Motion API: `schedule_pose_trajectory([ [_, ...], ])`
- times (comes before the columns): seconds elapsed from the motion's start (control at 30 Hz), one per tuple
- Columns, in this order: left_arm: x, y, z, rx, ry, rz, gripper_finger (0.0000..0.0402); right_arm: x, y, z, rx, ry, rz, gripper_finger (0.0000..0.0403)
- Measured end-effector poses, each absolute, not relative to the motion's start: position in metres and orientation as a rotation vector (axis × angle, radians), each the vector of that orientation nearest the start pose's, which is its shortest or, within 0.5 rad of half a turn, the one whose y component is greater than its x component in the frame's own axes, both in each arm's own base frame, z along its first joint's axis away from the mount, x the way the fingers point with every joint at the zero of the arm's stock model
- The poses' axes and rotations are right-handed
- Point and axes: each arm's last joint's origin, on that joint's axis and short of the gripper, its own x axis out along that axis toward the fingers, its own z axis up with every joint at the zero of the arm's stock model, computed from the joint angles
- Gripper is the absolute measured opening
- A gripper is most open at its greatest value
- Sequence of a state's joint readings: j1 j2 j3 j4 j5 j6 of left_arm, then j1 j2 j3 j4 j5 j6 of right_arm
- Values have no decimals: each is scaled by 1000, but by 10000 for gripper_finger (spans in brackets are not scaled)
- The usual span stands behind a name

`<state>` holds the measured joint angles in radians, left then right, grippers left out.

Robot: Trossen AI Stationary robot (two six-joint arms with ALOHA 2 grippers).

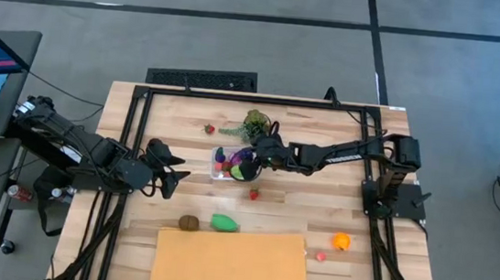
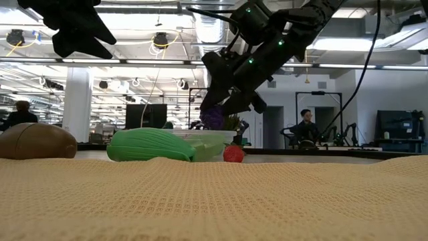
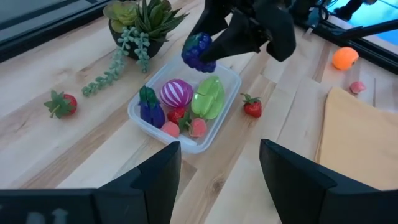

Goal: Pick and placing Produce into tupperware
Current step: Put the purple grapes into the transparent bin, then put the top red strawberry into the transparent bin

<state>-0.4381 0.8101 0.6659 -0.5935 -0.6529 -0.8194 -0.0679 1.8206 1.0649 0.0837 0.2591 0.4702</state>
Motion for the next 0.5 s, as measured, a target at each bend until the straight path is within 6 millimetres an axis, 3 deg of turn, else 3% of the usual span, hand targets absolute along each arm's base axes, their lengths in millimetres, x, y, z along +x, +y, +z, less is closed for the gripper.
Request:
schedule_pose_trajectory([
  [0.5,149,-50,258,-401,500,440,209,379,-32,175,394,587,-441,255],
])
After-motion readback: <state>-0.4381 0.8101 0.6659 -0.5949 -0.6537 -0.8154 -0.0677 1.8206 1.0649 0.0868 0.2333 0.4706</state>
